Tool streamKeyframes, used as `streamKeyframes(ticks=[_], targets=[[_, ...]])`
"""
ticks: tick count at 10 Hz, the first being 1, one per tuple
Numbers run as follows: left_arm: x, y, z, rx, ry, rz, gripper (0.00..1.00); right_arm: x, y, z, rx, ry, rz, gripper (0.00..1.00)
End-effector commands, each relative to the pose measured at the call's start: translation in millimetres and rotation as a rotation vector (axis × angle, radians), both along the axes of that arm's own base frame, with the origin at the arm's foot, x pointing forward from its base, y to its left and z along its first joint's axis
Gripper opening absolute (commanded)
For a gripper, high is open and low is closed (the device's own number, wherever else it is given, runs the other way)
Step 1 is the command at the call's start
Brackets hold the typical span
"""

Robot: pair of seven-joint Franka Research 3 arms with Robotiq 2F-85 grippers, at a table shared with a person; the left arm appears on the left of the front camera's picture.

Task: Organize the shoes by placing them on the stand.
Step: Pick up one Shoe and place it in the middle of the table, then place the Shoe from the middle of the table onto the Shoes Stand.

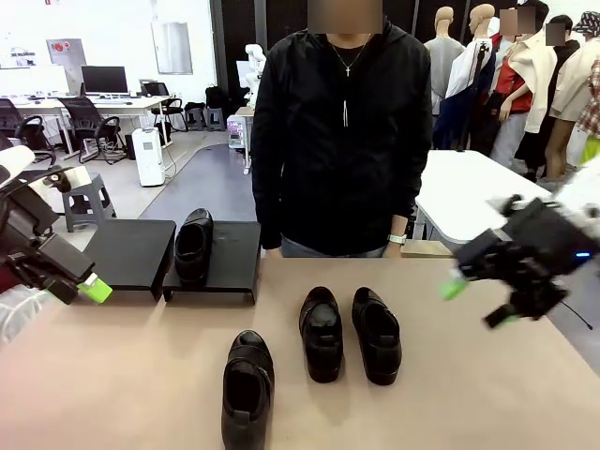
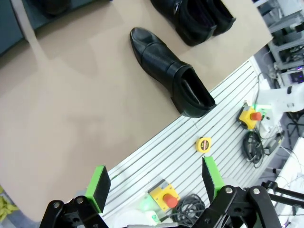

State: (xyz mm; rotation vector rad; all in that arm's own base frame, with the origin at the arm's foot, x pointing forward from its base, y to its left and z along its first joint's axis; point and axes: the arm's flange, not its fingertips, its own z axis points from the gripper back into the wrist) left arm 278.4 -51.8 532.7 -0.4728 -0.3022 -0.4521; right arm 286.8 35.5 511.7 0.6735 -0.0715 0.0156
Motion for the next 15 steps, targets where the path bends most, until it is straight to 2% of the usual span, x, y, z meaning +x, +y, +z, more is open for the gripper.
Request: streamKeyframes(ticks=[1,2,3,4,5,15], targets=[[0,0,1,-0.02,0.006,-0.005,1.0,-5,-40,-18,0.065,-0.088,-0.032,1.0],[0,0,1,-0.02,0.006,-0.005,1.0,-6,-56,-30,0.115,-0.133,-0.063,1.0],[0,0,1,-0.02,0.006,-0.005,1.0,-4,-56,-39,0.096,-0.236,-0.137,1.0],[0,0,1,-0.02,0.006,-0.005,1.0,0,-47,-45,0.105,-0.447,-0.151,1.0],[0,0,1,-0.02,0.006,-0.005,1.0,6,-77,1,0.079,-0.141,-0.109,1.0],[0,0,1,-0.02,0.006,-0.005,1.0,6,-77,1,0.079,-0.141,-0.109,1.0]])
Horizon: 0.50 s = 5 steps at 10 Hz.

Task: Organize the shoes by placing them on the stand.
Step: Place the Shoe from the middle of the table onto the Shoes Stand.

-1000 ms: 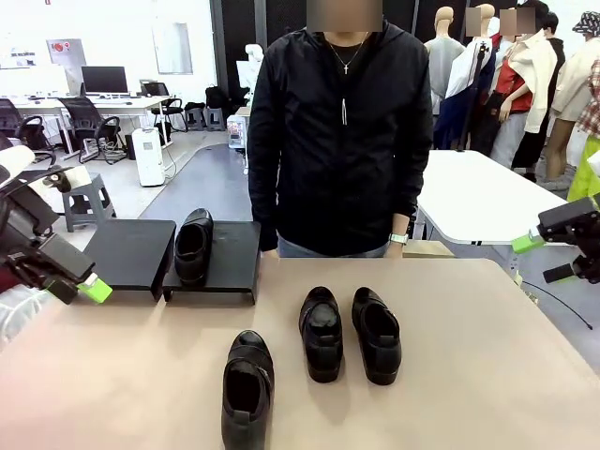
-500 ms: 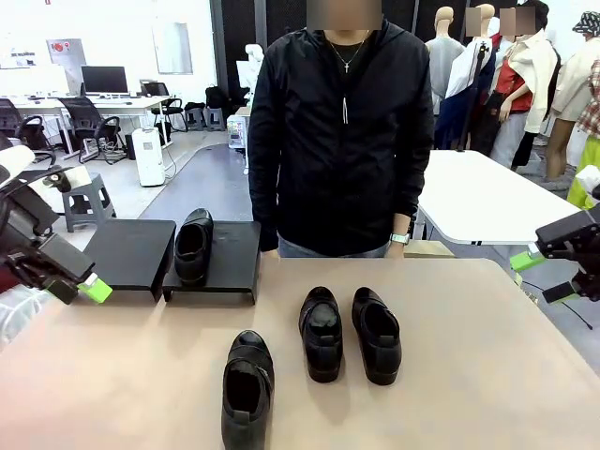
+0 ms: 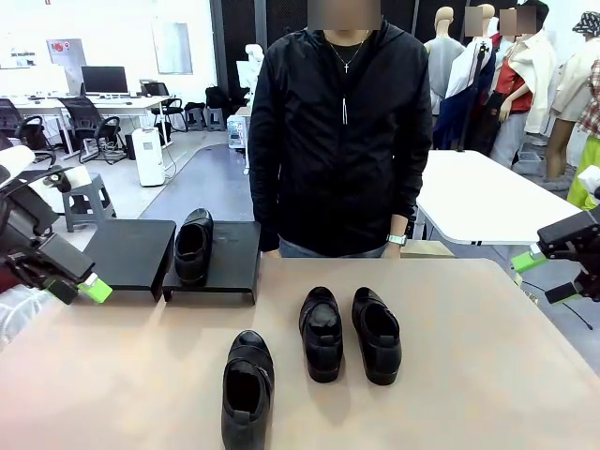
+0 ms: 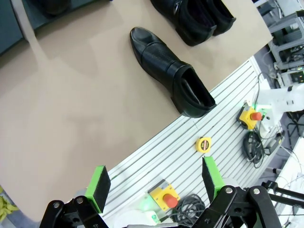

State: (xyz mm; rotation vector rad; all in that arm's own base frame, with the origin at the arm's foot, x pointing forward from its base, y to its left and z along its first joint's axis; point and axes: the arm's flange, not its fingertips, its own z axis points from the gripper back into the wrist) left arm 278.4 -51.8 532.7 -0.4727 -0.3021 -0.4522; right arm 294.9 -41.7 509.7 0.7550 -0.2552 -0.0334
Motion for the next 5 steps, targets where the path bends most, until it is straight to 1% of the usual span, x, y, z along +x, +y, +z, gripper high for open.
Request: streamKeyframes(ticks=[1,4,5], targets=[[0.2,0.1,1.1,-0.02,0.006,-0.005,1.0,-2.2,0.4,3.5,-0.007,0.013,-0.008,1.0],[0.2,0.1,1.1,-0.02,0.006,-0.005,1.0,-2.2,0.4,3.5,-0.007,0.013,-0.008,1.0],[0.0,0.0,0.0,0.0,0.0,0.0,1.0,-2.2,0.4,3.5,-0.007,0.013,-0.008,1.0]])
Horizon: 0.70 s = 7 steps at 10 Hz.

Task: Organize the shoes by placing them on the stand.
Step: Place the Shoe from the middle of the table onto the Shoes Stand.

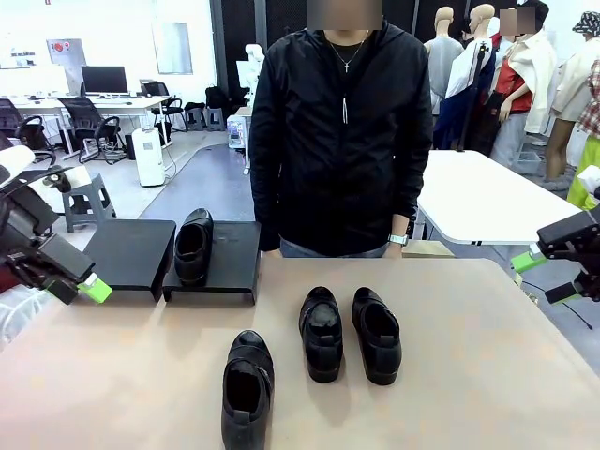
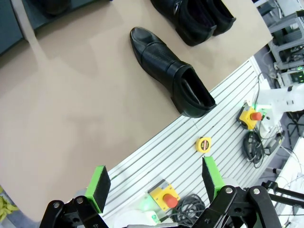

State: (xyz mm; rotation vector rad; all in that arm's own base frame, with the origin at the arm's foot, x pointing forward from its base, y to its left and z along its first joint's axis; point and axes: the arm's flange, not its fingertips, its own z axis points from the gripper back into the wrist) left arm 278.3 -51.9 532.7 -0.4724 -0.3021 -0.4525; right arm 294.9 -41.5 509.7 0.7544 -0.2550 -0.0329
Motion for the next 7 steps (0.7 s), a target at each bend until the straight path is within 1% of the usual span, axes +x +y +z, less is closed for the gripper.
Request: streamKeyframes(ticks=[1,2,3,4,5,6,7], targets=[[-8,-47,0,0.081,0.012,0.024,1.0,-2,0,3,-0.007,0.013,-0.008,1.0],[-10,-102,-16,0.236,0.07,0.148,1.0,-2,0,3,-0.007,0.013,-0.008,1.0],[-11,-141,-34,0.335,0.082,0.23,1.0,-2,0,3,-0.007,0.013,-0.008,1.0],[-10,-168,-52,0.396,0.096,0.278,1.0,-2,0,3,-0.007,0.013,-0.008,1.0],[-9,-189,-70,0.406,0.115,0.321,1.0,-2,0,3,-0.007,0.013,-0.008,1.0],[-5,-206,-87,0.317,0.145,0.447,1.0,-2,0,3,-0.007,0.013,-0.008,1.0],[0,-214,-102,0.304,0.193,0.497,1.0,-2,0,3,-0.007,0.013,-0.008,1.0]])
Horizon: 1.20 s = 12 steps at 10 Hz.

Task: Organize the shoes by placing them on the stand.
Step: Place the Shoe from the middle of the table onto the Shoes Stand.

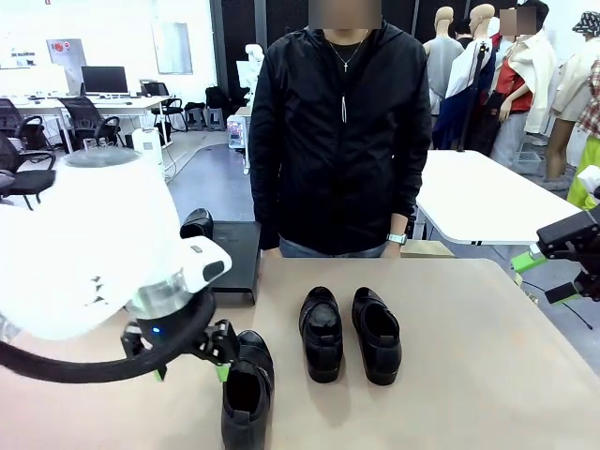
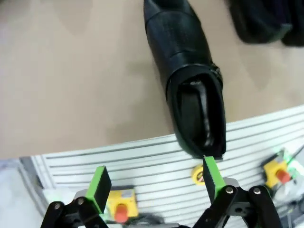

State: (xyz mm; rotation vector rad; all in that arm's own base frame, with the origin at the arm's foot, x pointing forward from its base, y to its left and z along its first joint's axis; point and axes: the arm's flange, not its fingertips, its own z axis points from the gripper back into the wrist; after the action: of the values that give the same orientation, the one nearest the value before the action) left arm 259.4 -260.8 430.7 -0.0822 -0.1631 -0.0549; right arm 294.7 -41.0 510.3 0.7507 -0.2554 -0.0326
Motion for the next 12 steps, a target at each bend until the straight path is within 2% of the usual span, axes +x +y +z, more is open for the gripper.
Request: streamKeyframes(ticks=[1,2,3,5,6,7,9,12], targets=[[22,-9,-15,-0.034,0.021,0.115,1.0,-2,0,3,-0.003,0.014,-0.008,1.0],[30,-9,-27,-0.049,-0.03,0.125,1.0,-2,0,3,-0.003,0.014,-0.008,1.0],[40,-7,-37,-0.084,-0.05,0.121,1.0,-2,0,3,-0.003,0.014,-0.008,1.0],[52,-7,-56,-0.057,-0.082,0.153,1.0,-2,0,3,-0.003,0.014,-0.008,1.0],[58,-7,-66,-0.04,-0.027,0.156,1.0,-2,0,3,-0.003,0.014,-0.008,1.0],[62,-5,-75,0.006,0.008,0.151,1.0,-2,0,3,-0.003,0.014,-0.008,1.0],[64,-6,-85,0.007,0.067,0.122,1.0,-2,0,3,-0.003,0.014,-0.008,1.0],[68,-10,-94,0.027,0.075,0.104,1.0,-2,0,3,-0.003,0.014,-0.008,1.0]])
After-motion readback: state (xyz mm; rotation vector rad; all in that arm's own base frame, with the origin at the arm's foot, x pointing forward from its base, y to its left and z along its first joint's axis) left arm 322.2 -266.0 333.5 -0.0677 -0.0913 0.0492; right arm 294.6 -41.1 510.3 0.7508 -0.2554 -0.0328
